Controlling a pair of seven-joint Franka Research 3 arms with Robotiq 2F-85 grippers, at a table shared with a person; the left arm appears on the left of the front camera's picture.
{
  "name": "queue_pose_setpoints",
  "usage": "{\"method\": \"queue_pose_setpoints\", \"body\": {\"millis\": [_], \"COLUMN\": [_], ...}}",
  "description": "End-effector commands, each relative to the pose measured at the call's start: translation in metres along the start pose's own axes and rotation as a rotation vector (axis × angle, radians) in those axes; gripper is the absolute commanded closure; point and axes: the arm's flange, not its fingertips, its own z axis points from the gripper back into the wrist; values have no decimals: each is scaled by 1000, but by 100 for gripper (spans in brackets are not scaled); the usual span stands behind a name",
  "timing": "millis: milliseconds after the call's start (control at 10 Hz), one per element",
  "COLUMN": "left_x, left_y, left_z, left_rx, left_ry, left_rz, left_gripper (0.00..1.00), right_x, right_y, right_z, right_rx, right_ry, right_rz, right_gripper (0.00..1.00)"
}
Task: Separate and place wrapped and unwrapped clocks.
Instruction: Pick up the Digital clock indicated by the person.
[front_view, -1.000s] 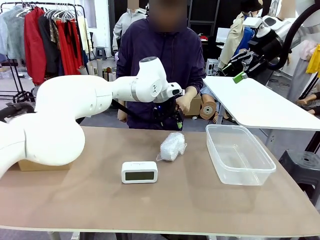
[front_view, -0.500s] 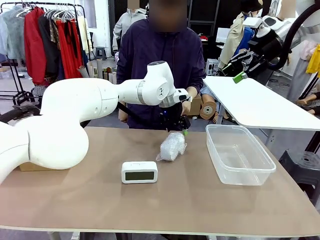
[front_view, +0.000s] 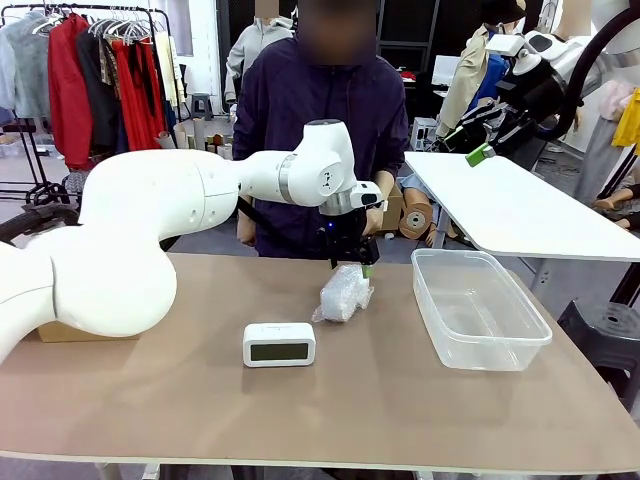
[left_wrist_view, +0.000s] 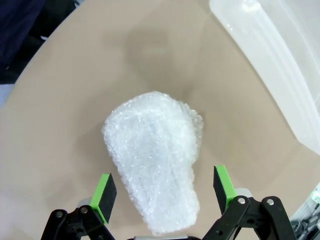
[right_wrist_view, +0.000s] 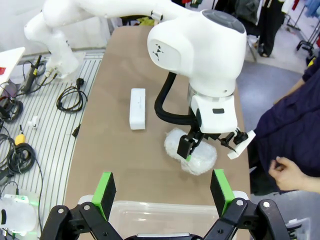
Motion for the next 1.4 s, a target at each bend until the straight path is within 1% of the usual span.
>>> {"method": "queue_pose_setpoints", "body": {"millis": [0,200,400,500,600,1000,1100,1300], "left_x": [-28,-40,-43,-47,-50,-55,-56,-57], "left_y": [3,9,9,9,9,11,11,10], "left_z": [0,-10,-17,-19,-22,-16,-14,-10], "left_rx": [38,28,12,-12,-11,-25,-35,-55], "left_ry": [9,10,8,-25,-49,-45,-40,-27], "left_rz": [26,42,57,36,-4,10,10,-20], "left_gripper": [0,0,0,0,19,97,100,100], "right_x": [4,4,4,4,4,4,4,4], "right_y": [-1,-1,-1,-1,-1,-1,-1,-1], "right_z": [-1,-1,-1,-1,-1,-1,-1,-1], "right_rx": [-12,-12,-12,-12,-12,-12,-12,-12], "right_ry": [22,22,22,22,22,22,22,22], "right_rz": [-20,-20,-20,-20,-20,-20,-20,-20], "right_gripper": [0,0,0,0,0,0,0,0]}}
